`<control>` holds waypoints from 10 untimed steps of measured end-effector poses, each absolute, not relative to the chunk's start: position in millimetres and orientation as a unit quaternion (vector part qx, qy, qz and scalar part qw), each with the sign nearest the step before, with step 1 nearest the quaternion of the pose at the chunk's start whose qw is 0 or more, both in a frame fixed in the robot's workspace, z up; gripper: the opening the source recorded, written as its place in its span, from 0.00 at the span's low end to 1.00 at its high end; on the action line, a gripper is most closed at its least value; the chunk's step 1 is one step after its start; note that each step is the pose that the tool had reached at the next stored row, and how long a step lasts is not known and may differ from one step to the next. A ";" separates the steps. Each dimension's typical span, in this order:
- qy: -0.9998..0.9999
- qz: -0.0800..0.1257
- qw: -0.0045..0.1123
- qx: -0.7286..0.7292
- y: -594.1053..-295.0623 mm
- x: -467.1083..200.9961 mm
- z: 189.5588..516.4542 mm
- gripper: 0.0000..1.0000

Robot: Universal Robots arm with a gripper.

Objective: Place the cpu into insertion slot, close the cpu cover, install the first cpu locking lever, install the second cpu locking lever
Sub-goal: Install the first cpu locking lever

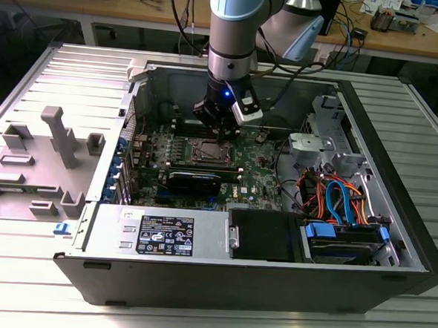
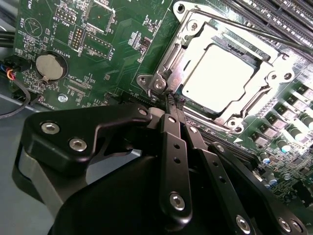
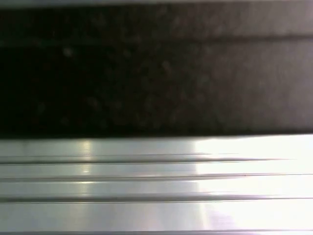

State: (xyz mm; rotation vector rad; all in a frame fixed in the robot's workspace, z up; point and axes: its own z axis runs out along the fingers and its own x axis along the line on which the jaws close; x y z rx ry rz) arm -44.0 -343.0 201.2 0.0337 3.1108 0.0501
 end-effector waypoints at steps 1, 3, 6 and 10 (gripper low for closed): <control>1.000 0.016 0.015 0.011 -343.0 -44.0 201.2 0.11; 1.000 0.017 0.015 0.011 -342.9 -43.9 201.1 0.11; 1.000 0.023 0.015 0.011 -343.0 -43.8 201.1 0.11; 0.999 0.027 0.015 0.011 -342.8 -43.9 200.9 0.11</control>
